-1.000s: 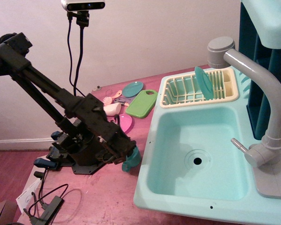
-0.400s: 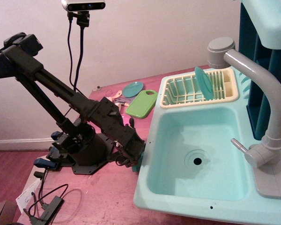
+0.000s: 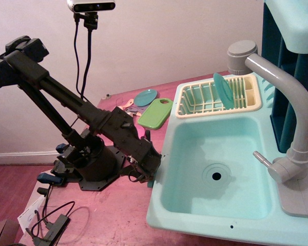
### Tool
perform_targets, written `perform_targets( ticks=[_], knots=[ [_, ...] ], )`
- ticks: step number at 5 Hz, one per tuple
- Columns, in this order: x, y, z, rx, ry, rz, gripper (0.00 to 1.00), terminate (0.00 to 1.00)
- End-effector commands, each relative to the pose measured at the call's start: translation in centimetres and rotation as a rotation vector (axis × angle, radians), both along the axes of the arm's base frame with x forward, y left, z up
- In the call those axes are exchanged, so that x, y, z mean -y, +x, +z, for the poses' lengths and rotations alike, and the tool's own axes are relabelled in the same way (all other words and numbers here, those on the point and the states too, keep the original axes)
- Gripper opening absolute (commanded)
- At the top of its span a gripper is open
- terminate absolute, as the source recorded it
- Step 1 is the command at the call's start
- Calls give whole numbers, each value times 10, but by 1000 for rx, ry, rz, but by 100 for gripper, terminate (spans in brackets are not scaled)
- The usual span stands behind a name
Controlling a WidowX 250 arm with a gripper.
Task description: Put cup from anywhere into sink
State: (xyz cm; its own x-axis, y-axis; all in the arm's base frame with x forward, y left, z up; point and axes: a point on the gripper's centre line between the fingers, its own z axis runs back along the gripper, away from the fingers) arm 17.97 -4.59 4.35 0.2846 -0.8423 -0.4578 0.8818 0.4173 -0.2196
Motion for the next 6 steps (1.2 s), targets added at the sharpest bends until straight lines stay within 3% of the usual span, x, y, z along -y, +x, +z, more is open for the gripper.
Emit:
perform_targets(
  ticks=[1, 2, 3, 4, 5, 6],
  knots=[
    [5, 8, 12, 25, 2, -60, 0, 0],
    [0, -1, 32, 41, 13, -63, 0, 0],
    [-12, -18, 73, 60, 60, -24, 0, 0],
    [-18, -11, 95, 65, 87, -63, 0, 0],
    [-20, 13, 109, 135, 93, -92, 0, 0],
    [-18, 57, 124, 220, 115, -168, 0, 0]
  ],
)
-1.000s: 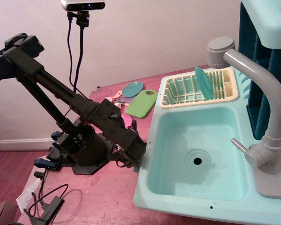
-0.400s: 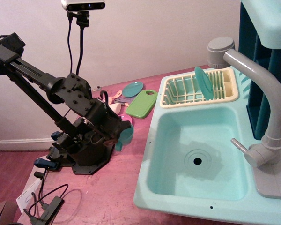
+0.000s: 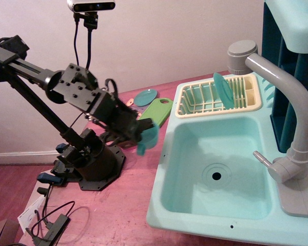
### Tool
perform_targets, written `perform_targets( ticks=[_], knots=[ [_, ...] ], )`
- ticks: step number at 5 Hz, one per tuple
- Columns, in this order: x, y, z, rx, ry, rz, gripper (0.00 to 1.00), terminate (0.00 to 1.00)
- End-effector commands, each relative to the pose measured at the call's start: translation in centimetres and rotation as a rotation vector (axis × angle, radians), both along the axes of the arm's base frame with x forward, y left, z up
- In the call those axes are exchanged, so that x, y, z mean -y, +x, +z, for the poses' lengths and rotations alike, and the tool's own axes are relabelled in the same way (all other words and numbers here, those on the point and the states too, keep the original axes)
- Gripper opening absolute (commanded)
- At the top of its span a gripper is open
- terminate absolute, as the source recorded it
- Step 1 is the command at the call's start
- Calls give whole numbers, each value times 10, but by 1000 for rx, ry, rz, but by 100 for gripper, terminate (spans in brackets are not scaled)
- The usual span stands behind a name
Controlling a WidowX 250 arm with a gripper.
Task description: Put cup from anywhere into sink
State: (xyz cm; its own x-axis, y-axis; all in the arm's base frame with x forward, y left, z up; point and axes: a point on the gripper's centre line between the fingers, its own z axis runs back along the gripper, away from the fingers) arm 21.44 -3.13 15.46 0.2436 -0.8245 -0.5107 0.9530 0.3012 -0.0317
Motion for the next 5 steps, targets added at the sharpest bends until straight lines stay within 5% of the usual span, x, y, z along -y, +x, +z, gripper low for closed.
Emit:
perform_targets(
  ticks=[1, 2, 4, 5],
  knots=[
    [3, 63, 21, 110, 2, -89, 0, 0],
    [15, 90, 12, 109, -25, -132, 0, 0],
    [38, 87, -30, -12, -83, -171, 0, 0],
    [37, 77, -44, -52, -109, -161, 0, 100]
  ],
)
